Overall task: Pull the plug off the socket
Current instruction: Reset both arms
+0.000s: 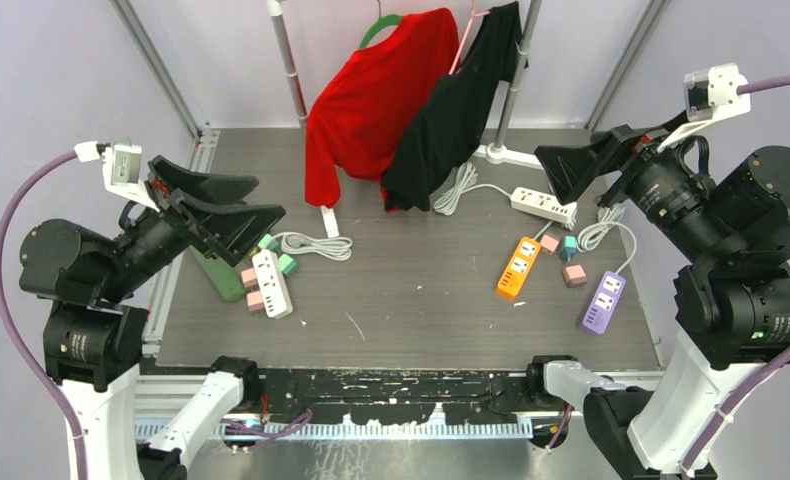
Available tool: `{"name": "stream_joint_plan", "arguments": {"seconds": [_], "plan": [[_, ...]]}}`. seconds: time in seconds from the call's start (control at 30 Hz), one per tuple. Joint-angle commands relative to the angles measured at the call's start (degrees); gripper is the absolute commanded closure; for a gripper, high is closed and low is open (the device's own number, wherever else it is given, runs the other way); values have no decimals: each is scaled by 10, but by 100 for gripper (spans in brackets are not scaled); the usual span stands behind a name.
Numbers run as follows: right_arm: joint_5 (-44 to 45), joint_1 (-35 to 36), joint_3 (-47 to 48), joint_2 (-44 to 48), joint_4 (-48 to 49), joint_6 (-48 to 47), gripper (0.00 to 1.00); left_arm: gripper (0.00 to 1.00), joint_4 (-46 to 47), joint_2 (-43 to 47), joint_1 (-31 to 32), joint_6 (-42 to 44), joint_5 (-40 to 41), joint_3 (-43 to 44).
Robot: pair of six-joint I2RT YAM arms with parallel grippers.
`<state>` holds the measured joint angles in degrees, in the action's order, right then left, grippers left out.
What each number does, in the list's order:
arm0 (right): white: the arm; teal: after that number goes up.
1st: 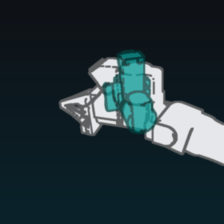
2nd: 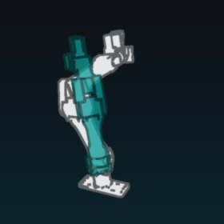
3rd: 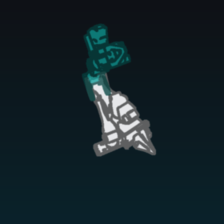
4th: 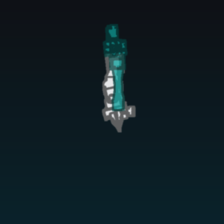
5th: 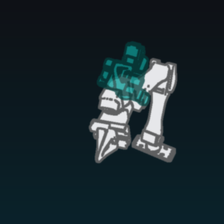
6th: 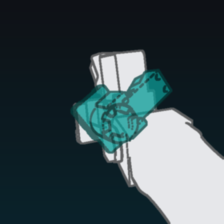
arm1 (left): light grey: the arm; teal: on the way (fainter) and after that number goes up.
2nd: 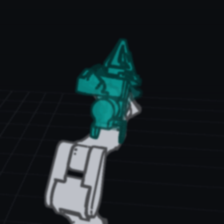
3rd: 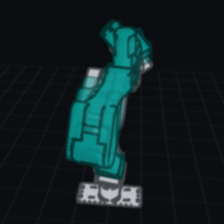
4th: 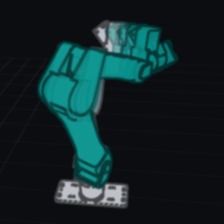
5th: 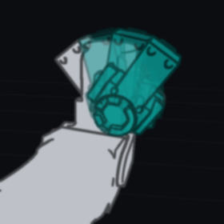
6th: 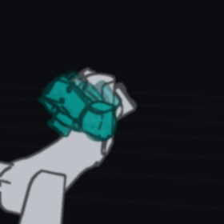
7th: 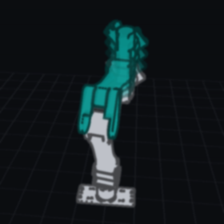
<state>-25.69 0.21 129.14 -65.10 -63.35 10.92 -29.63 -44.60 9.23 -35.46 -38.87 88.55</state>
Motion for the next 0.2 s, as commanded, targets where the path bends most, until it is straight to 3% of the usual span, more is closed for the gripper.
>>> {"name": "stream_joint_plan", "arguments": {"seconds": [0.0, 0.17], "plan": [[11, -2, -3, 4, 11, 1, 0, 0, 9, 9, -3, 7, -5, -6], [14, -2, -16, 7, 12, -7, 0, 0, 17, 12, -2, 8, -3, -24]]}}
